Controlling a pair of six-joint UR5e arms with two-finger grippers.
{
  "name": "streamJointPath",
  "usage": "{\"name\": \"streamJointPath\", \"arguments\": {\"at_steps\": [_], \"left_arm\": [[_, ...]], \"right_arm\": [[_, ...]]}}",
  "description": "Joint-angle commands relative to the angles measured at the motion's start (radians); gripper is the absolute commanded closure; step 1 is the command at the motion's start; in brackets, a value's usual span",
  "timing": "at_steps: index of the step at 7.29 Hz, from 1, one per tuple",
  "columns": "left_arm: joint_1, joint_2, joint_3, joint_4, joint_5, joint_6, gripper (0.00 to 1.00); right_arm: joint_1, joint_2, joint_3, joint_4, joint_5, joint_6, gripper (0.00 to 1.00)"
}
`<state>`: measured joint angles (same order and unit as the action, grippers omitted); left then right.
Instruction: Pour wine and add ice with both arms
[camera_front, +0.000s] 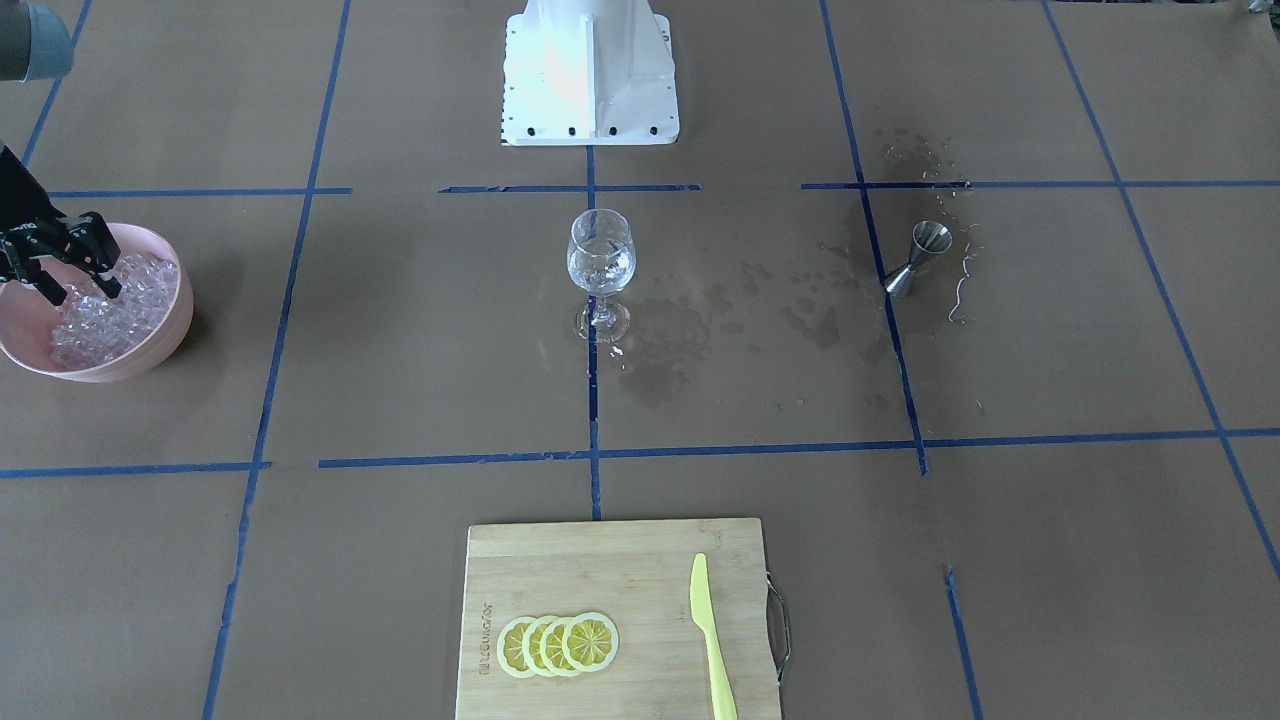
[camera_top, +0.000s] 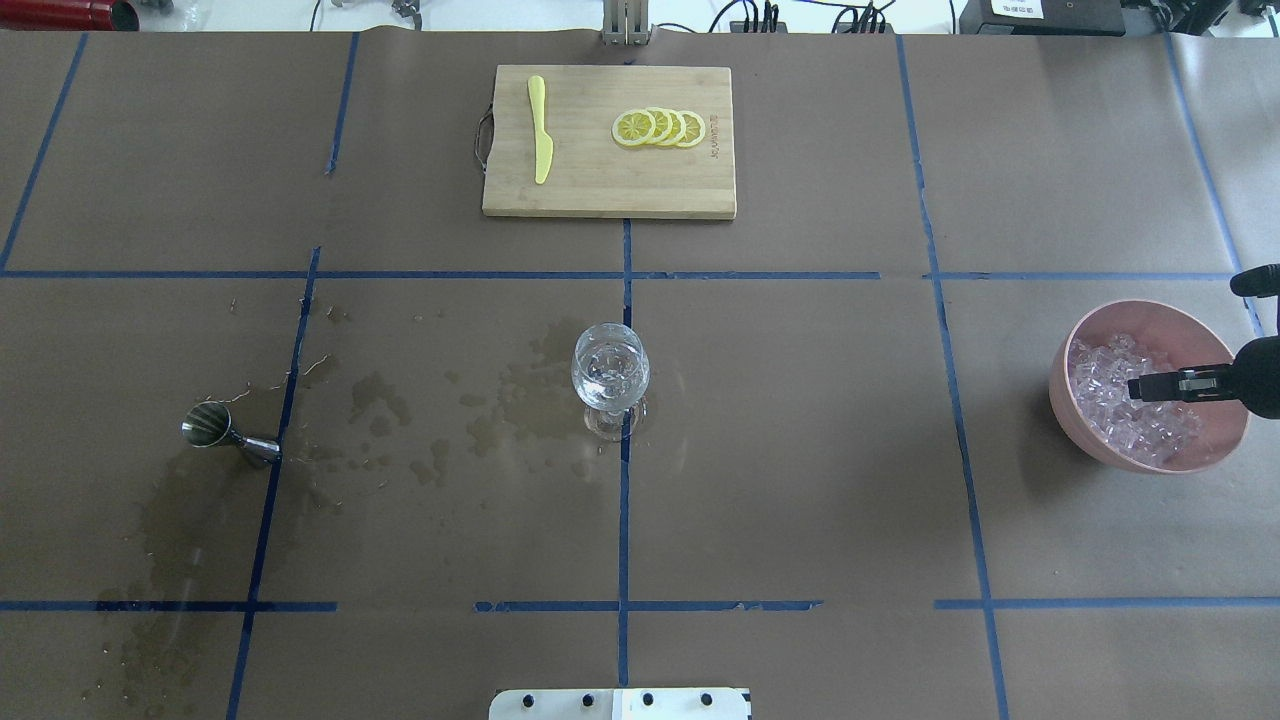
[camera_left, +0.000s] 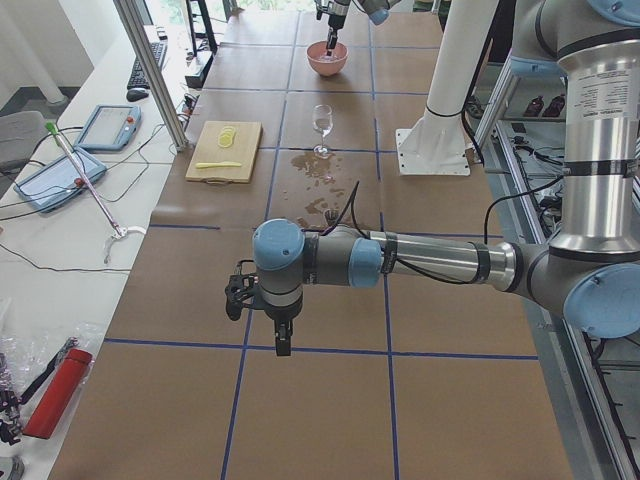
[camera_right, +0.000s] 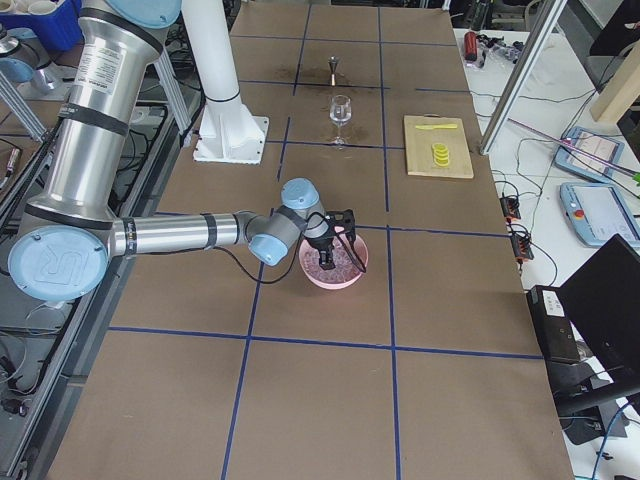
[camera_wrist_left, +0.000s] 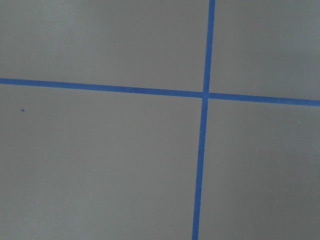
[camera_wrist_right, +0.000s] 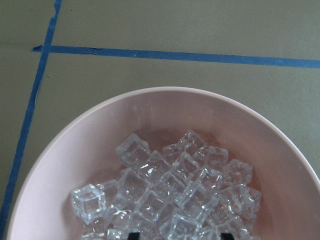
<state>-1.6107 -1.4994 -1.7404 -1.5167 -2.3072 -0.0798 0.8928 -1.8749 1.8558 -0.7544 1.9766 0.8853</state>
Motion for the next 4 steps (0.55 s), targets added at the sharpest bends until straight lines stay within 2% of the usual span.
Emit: {"name": "streamJointPath", "arguments": {"at_steps": [1,4], "left_arm": [[0.0,0.001,0.002,0.0,0.0,0.0,0.0],[0.0,0.001,0.004,0.0,0.002,0.0,0.0]], "right_arm": [[-0.02,-0.006,-0.01,0.007,-0.03,0.003,0.41],[-0.025,-0.003,-0.015,0.007,-0.045,0.003,0.47]]}}
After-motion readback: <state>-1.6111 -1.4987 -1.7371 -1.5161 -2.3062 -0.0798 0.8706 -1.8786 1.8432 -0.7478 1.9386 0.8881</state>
